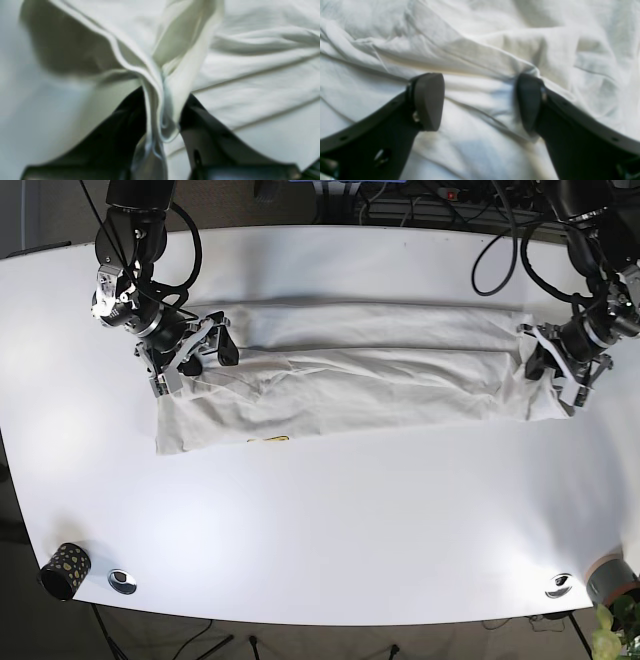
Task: Fold the T-shirt properly
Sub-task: 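Carry the strip end with the left gripper toward the right gripper, then lay the strip end over the shirt and release with the left gripper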
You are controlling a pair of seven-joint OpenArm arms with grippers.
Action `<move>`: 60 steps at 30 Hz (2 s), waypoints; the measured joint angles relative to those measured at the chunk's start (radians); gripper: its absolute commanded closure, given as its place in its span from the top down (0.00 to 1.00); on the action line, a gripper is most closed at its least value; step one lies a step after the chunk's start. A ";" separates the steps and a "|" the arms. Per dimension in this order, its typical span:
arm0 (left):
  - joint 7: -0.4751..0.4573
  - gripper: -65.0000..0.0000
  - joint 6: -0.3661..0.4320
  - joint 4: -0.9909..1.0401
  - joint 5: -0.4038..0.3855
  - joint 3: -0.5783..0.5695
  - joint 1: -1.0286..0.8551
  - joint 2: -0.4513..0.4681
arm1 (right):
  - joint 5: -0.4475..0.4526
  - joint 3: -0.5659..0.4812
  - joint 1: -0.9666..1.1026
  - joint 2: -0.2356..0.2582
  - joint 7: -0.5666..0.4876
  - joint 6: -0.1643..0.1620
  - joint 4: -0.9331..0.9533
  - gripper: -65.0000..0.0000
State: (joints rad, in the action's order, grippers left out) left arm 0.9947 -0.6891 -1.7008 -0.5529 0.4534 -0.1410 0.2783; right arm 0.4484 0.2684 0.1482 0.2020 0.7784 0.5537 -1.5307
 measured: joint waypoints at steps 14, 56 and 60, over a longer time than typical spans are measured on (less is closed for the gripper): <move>-0.002 0.00 0.143 -0.037 0.021 -0.313 0.082 -0.198 | 0.000 -0.001 -0.001 0.000 -0.001 0.001 0.000 0.68; 0.060 0.62 0.145 -0.060 0.185 -0.741 0.145 -0.294 | 0.001 -0.002 -0.001 0.000 0.000 0.001 0.000 0.68; 0.054 0.62 0.143 -0.162 0.178 -0.744 0.150 -0.297 | 0.001 -0.002 -0.003 0.000 0.000 0.001 0.000 0.68</move>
State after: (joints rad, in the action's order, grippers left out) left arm 1.0489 -0.5465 -1.8629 -0.3752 -0.2905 0.0086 -0.0185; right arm 0.4492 0.2668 0.1455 0.2024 0.7788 0.5545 -1.5303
